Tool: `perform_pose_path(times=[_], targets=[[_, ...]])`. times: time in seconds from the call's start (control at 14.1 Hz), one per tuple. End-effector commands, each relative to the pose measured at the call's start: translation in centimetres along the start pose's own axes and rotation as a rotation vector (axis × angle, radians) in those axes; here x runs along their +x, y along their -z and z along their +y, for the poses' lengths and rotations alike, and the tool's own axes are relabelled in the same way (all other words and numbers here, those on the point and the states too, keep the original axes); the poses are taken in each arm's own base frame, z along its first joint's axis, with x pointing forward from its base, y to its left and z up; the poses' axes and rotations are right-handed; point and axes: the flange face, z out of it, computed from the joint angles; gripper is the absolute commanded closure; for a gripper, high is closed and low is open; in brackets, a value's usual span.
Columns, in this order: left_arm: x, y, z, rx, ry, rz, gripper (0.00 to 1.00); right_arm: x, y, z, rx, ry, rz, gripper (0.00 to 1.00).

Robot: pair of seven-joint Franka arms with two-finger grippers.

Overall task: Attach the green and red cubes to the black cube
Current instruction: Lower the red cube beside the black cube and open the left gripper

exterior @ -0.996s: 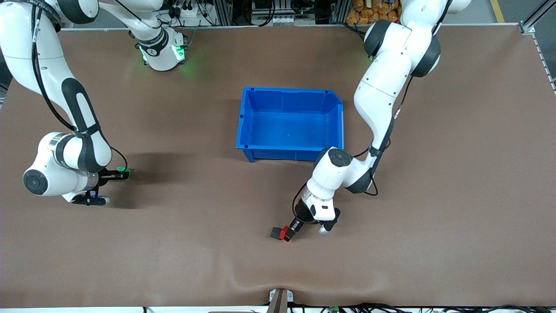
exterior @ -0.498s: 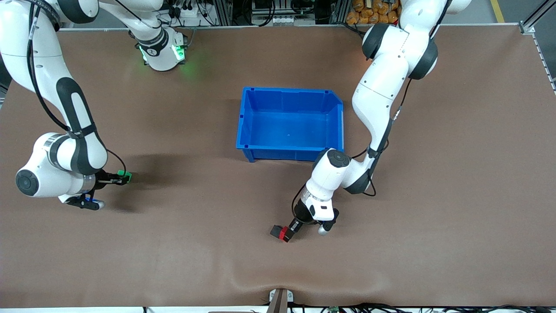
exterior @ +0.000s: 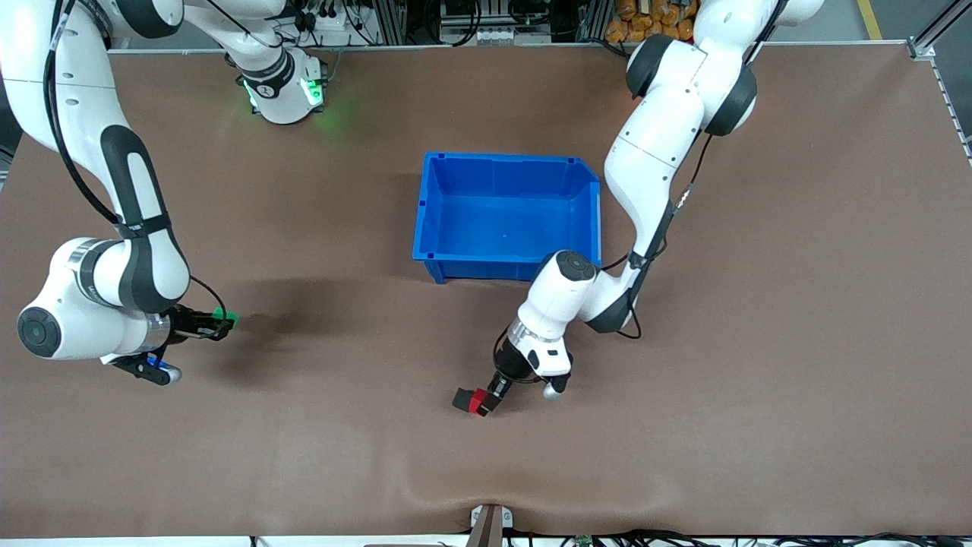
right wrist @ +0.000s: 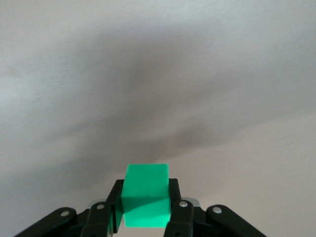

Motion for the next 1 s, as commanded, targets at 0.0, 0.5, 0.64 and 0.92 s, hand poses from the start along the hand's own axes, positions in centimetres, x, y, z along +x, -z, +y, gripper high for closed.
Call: perform_pose_path(times=[0.0, 0.5, 0.64, 0.92], targets=[[-0.7, 0.1, 0.4, 0.040, 0.026, 0.014, 0.00, -0.6, 0.4, -1.7, 0.053, -0.019, -0.019, 1.00], [2.2, 4.1, 5.6, 0.129, 0.061, 0.100, 0.00, -1.9, 0.6, -5.9, 0.080, -0.118, -0.025, 1.00], [4.5, 7.3, 8.9, 0.155, 0.056, 0.153, 0.00, -2.1, 0.6, -7.1, 0.137, -0.159, -0.044, 1.00], [9.7, 12.1, 13.0, 0.176, 0.076, 0.205, 0.00, -3.2, 0.3, -10.6, 0.223, -0.269, -0.087, 1.00]])
